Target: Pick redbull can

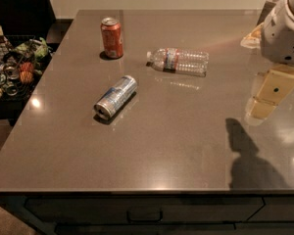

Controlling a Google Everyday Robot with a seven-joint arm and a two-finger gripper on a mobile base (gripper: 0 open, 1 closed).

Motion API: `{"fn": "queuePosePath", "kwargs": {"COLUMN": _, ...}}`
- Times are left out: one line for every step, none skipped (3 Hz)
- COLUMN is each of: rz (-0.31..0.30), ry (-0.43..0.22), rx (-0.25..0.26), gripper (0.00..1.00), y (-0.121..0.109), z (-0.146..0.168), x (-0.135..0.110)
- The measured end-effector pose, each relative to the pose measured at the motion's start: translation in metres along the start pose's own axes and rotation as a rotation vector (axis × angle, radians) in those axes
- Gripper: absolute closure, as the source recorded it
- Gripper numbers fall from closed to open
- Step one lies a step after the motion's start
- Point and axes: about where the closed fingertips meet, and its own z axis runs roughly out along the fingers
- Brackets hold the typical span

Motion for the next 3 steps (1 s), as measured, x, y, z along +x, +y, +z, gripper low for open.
{"fn": "queuePosePath", "kwargs": {"rz": -0.064, "ry": -0.014, "rx": -0.015, "gripper": 0.0, "y": -0.012, "z": 0.011, "x": -0.02}}
{"fn": "queuePosePath", "kwargs": {"rz": -0.144, "ry": -0.028, "rx": -0.035, "gripper": 0.0, "y": -0.021, "z": 0.026, "x": -0.047}}
{"fn": "queuePosePath", "kwargs": {"rz": -0.231, "ry": -0.048, "rx": -0.058, "gripper": 0.0, "y": -0.027, "z": 0.046, "x": -0.078}}
